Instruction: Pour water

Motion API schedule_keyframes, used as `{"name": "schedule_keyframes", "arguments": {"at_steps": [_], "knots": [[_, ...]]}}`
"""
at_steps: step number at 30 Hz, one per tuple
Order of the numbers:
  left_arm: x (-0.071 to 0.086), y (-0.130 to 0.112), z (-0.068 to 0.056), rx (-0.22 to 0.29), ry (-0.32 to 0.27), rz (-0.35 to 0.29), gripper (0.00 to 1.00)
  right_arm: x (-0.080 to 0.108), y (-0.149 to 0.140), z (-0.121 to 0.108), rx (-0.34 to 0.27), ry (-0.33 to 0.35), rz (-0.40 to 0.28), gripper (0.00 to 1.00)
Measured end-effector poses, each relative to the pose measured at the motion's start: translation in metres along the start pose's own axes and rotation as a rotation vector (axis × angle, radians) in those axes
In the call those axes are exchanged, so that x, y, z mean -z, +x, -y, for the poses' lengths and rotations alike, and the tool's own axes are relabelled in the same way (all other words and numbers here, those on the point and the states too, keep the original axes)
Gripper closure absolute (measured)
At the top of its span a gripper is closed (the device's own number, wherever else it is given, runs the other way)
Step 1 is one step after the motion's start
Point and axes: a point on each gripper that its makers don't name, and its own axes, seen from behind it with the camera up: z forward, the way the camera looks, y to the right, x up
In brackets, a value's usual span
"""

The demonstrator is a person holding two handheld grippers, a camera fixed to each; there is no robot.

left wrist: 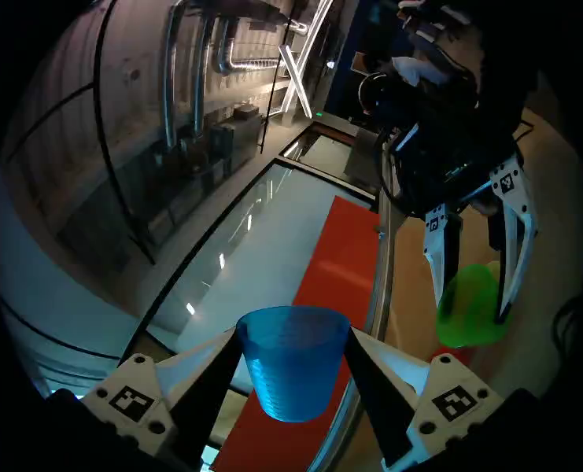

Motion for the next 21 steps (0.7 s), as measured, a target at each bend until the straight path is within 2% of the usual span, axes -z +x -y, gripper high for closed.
{"name": "schedule_keyframes", "arguments": {"at_steps": [6, 12, 21], "knots": [[0.003, 0.0, -0.004, 0.124, -0.012, -0.009, 0.13, 0.001, 0.001, 0.0, 0.001, -0.004, 0.0, 0.09], [0.005, -0.003, -0.002, 0.258, -0.007, 0.001, 0.13, 0.003, 0.002, 0.0, 0.004, -0.008, -0.001, 0.09], [0.003, -0.01, 0.001, 0.521, -0.008, 0.013, 0.13, 0.005, 0.004, 0.001, 0.009, -0.011, -0.005, 0.09]]}}
